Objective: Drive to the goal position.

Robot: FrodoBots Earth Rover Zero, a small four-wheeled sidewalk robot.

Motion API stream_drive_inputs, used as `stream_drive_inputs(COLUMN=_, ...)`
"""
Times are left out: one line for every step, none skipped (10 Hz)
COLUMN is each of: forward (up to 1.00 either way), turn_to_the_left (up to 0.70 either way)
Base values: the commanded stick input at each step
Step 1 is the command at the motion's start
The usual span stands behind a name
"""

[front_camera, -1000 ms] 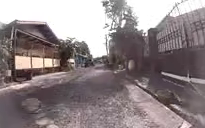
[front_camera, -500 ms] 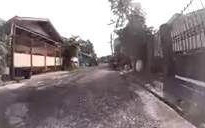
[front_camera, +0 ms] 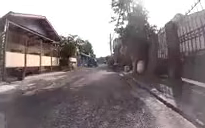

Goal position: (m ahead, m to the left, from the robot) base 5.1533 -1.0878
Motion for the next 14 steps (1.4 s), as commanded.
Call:
stream_drive_inputs(forward=0.85, turn_to_the_left=0.00)
stream_drive_inputs(forward=0.85, turn_to_the_left=0.00)
stream_drive_inputs(forward=0.85, turn_to_the_left=0.00)
stream_drive_inputs(forward=0.85, turn_to_the_left=0.00)
stream_drive_inputs(forward=0.85, turn_to_the_left=0.00)
stream_drive_inputs(forward=0.85, turn_to_the_left=0.00)
stream_drive_inputs(forward=0.85, turn_to_the_left=0.00)
stream_drive_inputs(forward=0.85, turn_to_the_left=0.00)
stream_drive_inputs(forward=0.85, turn_to_the_left=0.13)
stream_drive_inputs(forward=0.85, turn_to_the_left=0.27)
stream_drive_inputs(forward=0.85, turn_to_the_left=0.00)
stream_drive_inputs(forward=0.85, turn_to_the_left=0.00)
stream_drive_inputs(forward=0.85, turn_to_the_left=0.00)
stream_drive_inputs(forward=0.85, turn_to_the_left=0.00)
